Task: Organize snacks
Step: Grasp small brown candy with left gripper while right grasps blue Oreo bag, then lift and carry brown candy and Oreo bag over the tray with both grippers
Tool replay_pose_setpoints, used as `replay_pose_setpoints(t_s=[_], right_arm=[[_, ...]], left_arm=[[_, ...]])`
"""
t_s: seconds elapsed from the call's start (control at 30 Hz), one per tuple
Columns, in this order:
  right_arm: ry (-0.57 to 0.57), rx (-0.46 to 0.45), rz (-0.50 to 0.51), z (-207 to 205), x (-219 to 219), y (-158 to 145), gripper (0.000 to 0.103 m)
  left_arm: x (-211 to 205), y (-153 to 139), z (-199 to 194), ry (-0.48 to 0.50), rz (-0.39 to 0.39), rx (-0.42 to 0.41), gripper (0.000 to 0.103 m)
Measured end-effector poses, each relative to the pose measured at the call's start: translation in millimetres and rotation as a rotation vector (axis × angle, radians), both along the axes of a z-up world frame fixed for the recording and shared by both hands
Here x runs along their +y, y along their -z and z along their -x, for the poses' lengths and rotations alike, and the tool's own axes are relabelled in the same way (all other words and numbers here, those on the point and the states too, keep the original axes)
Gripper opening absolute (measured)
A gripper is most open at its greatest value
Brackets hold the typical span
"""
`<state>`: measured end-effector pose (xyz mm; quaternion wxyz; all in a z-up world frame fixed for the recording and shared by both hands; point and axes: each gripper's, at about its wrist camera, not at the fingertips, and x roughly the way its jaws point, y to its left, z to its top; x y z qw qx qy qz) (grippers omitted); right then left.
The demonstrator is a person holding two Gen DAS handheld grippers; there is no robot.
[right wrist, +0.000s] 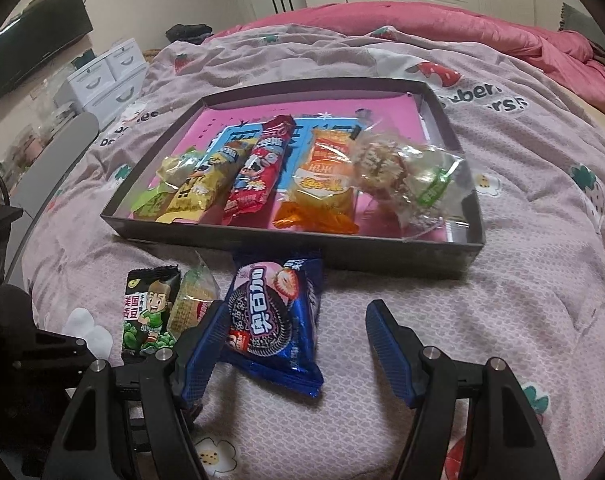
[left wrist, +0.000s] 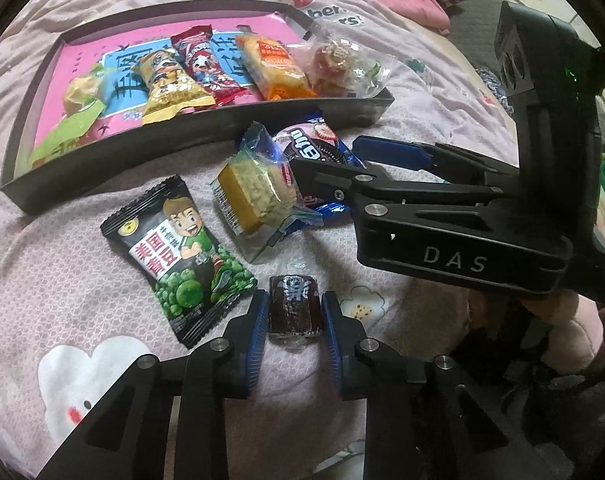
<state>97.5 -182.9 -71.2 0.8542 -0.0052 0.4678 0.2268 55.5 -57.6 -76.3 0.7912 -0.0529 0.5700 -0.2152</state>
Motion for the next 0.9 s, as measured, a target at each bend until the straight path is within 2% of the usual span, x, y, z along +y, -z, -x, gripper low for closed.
replay_pose_setpoints(t_s=[0.23,0.37,0.47,0.63,0.67,0.77,0.9], right_arm=[[-0.053,-0.015,0.050,2,19,6,0.070],[-0.055,-0.034,0.046,0,20,6,0.070],[-0.072,-0.035,0.086,0,25,12,0.069],[-0.107,-0.085,0.157,7,34,11,0.058],[-0.106,-0.089,0.166,7,33,10,0.053],[-0.094,-0.084,0.148,7,27,7,0.052],[-0.068,-0.075,0.075,8,13,-2,0.052]], left_arm=[[10,-3,3,-0.021,0.006,0.012,0.028],[12,-3,2,-0.025,0.011,0.014,0.028],[11,-1,0,-0.026,0.015,0.018,0.027],[10,0,-2,-0.025,0.018,0.017,0.027],[10,0,-2,-0.025,0.018,0.016,0.028],[10,-1,-2,-0.024,0.018,0.013,0.028],[9,-4,-2,-0.023,0.019,0.000,0.028]])
